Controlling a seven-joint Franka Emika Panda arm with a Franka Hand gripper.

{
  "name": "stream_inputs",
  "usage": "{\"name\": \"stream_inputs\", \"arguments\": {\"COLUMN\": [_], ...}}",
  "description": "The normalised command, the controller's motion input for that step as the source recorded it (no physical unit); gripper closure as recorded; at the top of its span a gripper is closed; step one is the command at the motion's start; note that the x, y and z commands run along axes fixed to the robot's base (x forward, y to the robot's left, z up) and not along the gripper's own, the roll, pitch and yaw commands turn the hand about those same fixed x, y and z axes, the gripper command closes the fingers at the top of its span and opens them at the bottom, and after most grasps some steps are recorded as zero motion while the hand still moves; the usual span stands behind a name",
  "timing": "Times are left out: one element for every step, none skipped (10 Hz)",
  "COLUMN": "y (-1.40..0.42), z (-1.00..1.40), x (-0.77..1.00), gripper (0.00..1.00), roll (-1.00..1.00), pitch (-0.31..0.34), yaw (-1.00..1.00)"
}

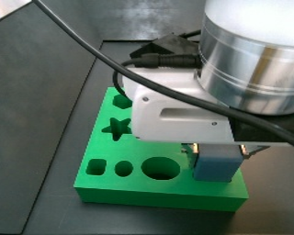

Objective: Pick up the rectangle object. Move up. Move to above the board. Insert the rectangle object.
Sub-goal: Insert the rectangle object.

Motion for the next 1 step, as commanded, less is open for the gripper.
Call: {"name": "stream_inputs", "arguments": {"y": [0.00], "z": [0.00], "x": [0.00], "gripper": [1.00], "roll": [0.00], "pitch": [0.000], "yaw": [0.00]}}
